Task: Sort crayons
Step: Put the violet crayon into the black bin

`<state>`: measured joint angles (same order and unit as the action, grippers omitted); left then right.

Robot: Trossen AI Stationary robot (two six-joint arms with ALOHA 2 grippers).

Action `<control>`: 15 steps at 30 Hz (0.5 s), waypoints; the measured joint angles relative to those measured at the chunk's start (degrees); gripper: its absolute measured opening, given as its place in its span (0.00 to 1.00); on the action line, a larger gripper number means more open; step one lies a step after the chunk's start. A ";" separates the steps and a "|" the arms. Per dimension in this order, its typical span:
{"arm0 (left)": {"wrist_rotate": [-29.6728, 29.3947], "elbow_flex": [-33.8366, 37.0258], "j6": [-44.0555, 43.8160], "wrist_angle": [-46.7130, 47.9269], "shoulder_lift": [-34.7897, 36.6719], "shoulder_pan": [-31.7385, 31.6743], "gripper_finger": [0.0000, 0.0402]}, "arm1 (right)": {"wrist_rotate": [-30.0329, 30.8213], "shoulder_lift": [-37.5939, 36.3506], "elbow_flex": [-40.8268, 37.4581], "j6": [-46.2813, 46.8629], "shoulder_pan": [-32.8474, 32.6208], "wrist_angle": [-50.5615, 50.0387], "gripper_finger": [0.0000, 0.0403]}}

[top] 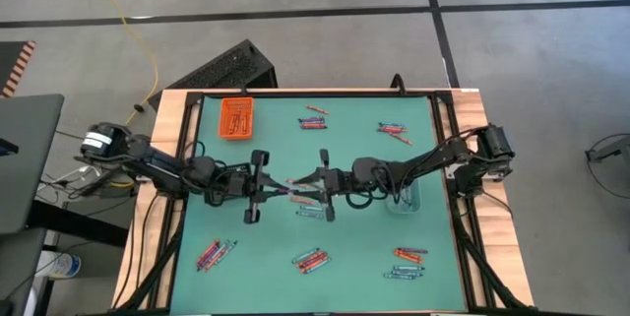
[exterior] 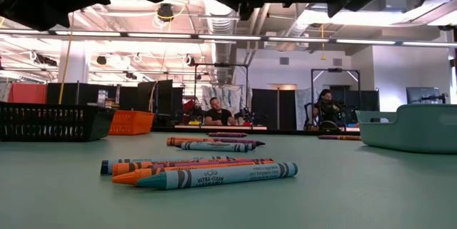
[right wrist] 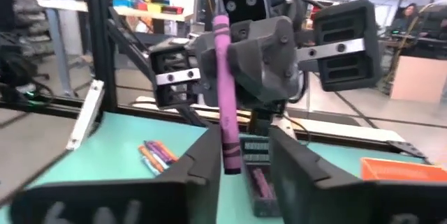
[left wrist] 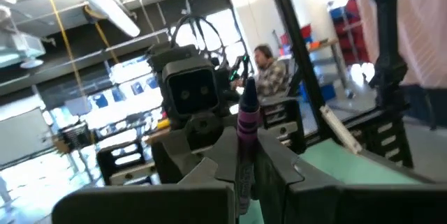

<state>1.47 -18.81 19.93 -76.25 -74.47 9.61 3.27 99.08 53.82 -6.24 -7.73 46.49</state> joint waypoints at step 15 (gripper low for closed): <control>-24.82 -13.35 -13.49 79.97 35.39 -0.01 0.01 | -0.04 -11.54 0.02 5.23 0.30 -29.45 0.49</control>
<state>-23.34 -32.16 6.44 3.72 -39.08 9.59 3.22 87.55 53.84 -1.01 -7.43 17.04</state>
